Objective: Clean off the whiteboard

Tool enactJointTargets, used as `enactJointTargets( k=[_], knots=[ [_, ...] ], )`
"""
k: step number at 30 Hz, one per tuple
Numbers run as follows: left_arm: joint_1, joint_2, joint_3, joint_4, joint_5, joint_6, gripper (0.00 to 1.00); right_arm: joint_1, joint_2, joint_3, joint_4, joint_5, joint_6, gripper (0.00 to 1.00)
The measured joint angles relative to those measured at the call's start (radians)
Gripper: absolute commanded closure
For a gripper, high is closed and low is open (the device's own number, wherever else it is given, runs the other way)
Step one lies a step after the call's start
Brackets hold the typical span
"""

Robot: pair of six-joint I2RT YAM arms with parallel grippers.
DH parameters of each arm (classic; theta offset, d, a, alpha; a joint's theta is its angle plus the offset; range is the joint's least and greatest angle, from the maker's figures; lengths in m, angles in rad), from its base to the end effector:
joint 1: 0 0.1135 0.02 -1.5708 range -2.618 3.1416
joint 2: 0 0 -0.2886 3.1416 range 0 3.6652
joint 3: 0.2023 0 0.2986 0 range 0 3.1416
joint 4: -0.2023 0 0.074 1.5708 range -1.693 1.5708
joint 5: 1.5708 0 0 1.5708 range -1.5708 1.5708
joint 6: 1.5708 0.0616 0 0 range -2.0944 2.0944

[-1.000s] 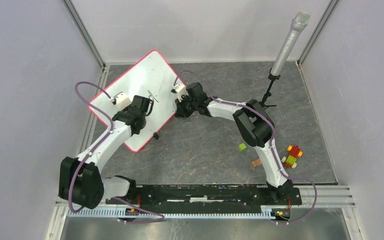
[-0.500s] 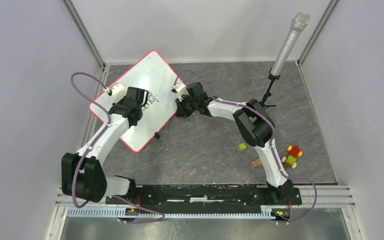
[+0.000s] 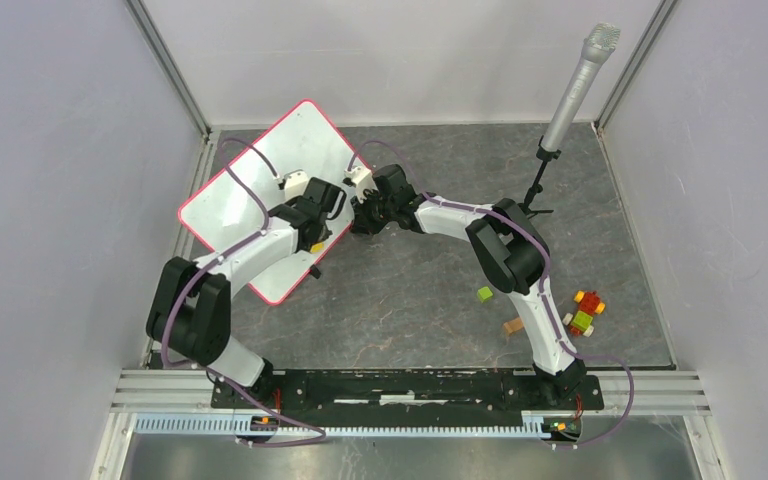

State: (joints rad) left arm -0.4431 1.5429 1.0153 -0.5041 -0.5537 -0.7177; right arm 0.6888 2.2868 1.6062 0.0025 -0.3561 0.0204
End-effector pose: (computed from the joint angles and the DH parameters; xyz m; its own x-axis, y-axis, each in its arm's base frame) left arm 0.3389 -0.1250 0.1981 -0.6635 -0.3043 -0.6835 -0.4189 0.9080 0.0023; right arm 0.4319 0.3834 0.1112 -0.5006 -0.3874 -0.7741 -0.7953 0.5590 0.2345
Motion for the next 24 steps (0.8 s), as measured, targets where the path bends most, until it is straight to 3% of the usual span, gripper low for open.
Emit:
enactJointTargets(
  k=[8, 15, 24],
  knots=[
    [0.077, -0.089, 0.001, -0.032, -0.006, 0.002, 0.75, 0.000, 0.000, 0.000, 0.000, 0.000, -0.001, 1.00],
    [0.194, -0.226, 0.026, -0.048, -0.152, 0.020, 0.74, -0.005, 0.000, 0.000, 0.000, -0.002, -0.006, 1.00],
    [0.165, -0.108, 0.071, -0.040, -0.145, 0.023, 0.76, -0.006, 0.000, 0.000, 0.001, -0.002, -0.009, 1.00]
  ],
)
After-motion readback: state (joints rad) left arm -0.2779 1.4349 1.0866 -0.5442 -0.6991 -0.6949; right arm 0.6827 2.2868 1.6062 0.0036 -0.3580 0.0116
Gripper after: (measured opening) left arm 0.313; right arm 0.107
